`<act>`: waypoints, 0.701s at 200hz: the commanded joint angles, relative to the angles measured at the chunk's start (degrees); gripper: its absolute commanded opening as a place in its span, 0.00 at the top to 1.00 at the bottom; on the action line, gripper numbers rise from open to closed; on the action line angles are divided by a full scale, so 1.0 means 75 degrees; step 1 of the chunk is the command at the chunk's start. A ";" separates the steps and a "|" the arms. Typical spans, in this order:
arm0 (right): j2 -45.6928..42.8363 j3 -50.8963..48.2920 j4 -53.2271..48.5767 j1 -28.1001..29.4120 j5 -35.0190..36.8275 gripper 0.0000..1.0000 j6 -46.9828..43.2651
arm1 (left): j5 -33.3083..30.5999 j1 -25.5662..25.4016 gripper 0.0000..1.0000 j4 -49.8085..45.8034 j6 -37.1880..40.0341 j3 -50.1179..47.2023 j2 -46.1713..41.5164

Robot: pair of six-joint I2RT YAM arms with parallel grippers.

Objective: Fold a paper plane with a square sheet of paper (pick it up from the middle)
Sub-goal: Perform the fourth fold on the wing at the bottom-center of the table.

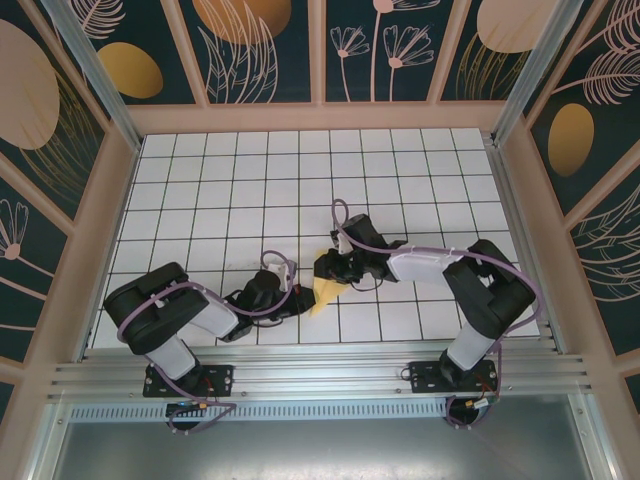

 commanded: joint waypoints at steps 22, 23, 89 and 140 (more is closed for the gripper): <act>0.0380 0.0318 0.0166 0.0050 -0.0064 0.72 -0.0147 | 0.0032 0.0046 1.00 0.0503 -0.0209 -0.0209 0.0156; 0.0392 0.0322 0.0156 0.0050 -0.0057 0.72 -0.0144 | 0.0032 0.0046 1.00 0.0495 -0.0209 -0.0213 0.0156; 0.0662 0.0439 0.0023 0.0042 0.0229 0.74 -0.0109 | -0.0107 0.0046 0.81 -0.0198 0.0043 -0.0134 -0.0125; 0.0653 0.0454 -0.0035 0.0034 0.0278 0.74 -0.0118 | -0.0085 0.0052 0.87 -0.0606 0.0246 -0.0111 -0.0377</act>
